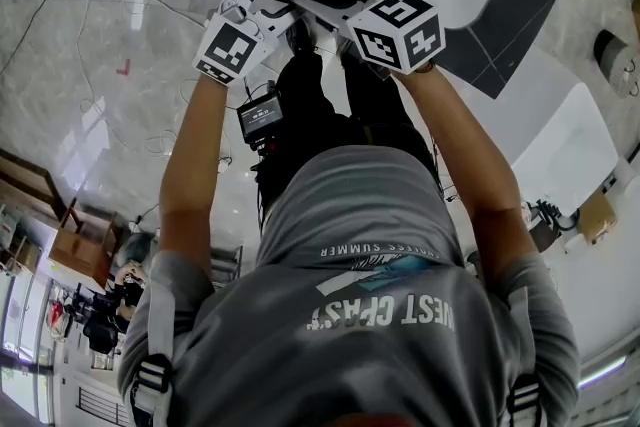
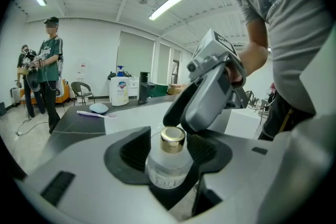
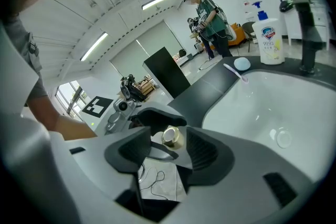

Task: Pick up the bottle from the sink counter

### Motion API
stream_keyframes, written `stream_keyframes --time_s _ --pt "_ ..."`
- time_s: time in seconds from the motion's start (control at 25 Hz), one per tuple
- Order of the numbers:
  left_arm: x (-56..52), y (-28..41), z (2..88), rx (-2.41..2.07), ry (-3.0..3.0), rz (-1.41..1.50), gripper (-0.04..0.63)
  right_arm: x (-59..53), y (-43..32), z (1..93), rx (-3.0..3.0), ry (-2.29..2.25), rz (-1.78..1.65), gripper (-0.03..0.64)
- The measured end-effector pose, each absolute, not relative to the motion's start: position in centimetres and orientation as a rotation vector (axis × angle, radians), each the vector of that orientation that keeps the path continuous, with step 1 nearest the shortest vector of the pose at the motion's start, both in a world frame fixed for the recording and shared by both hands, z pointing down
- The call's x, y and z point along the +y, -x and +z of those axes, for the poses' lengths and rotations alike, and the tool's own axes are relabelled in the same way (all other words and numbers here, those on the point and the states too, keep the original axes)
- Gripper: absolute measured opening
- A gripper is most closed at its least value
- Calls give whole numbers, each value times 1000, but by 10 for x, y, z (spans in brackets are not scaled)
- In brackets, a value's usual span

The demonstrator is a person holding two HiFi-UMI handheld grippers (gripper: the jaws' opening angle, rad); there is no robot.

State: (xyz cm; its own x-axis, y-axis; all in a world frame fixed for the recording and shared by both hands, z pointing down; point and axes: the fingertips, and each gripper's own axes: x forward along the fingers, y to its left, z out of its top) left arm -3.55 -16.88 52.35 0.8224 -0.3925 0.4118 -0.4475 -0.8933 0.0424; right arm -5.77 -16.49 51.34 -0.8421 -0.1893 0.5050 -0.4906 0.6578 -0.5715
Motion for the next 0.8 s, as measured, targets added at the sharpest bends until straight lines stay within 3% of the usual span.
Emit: stream_keyframes --time_s 0.8 --pt "-173 40 522 -719 -2858 515 201 -168 61 515 -2515 -550 1106 209"
